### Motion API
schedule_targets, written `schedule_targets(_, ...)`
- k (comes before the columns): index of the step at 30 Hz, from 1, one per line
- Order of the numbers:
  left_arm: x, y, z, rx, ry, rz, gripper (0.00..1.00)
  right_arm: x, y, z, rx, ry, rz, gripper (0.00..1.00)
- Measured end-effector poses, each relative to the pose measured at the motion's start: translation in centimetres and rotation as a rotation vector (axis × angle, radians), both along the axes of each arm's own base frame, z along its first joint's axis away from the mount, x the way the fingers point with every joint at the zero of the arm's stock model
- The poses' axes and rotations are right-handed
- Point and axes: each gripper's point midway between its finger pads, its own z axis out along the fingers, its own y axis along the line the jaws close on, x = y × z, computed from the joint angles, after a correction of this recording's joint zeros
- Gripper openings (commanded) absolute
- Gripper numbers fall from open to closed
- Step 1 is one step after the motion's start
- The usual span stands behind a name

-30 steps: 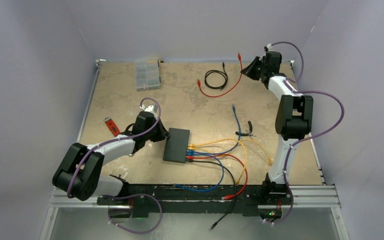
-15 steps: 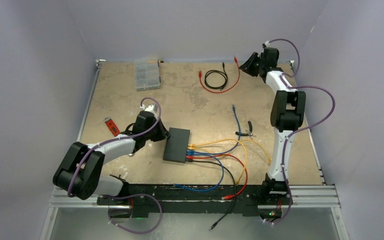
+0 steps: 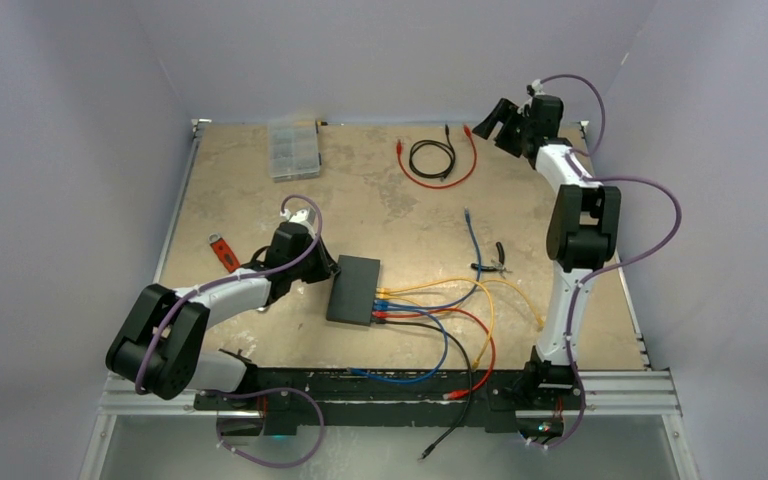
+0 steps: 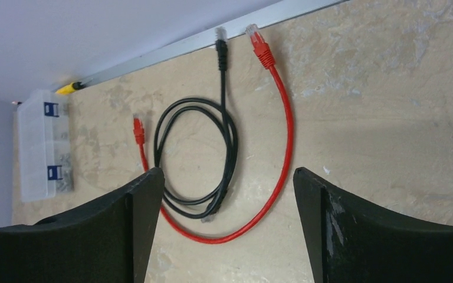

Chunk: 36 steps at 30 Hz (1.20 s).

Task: Pull the plug from the switch port
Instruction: Place the connector at the corner of the board, then move the switch port to the center of the board.

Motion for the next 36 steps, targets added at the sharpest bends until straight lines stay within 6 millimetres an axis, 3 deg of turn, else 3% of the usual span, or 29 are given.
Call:
schedule_targets(7, -0.3, 0.4, 0.1, 0.019, -0.001, -0.003, 0.23, -3.6, 1.4, 1.3, 0.005, -0.051, 0.083, 0.85)
schedule_targets(12, -1.0, 0.9, 0.0, 0.048, 0.006, -0.017, 0.42, -7.0, 3.4, -1.0, 0.008, -0.004, 0.16, 0.84)
schedule_targets(17, -2.2, 1.2, -0.3, 0.057, 0.02, -0.043, 0.6, -11.4, 7.5, -4.3, -0.014, 0.075, 0.276, 0.83)
schedule_targets(23, -3.1, 0.8, 0.2, 0.029, 0.011, -0.081, 0.77, -17.4, 12.9, -5.7, -0.013, 0.127, 0.445, 0.72)
schedule_targets(27, -3.5, 0.5, 0.5, 0.004, 0.003, -0.102, 0.78, -20.8, 14.9, -6.7, 0.0, 0.16, 0.528, 0.67)
schedule_targets(32, -3.8, 0.0, 0.5, -0.02, 0.004, -0.125, 0.72, -26.0, 17.5, -9.4, 0.025, 0.249, 0.63, 0.61)
schedule_targets(36, -3.9, -0.3, 0.4, -0.033, 0.007, -0.138, 0.68, -28.9, 20.8, -9.4, 0.061, 0.238, 0.738, 0.6)
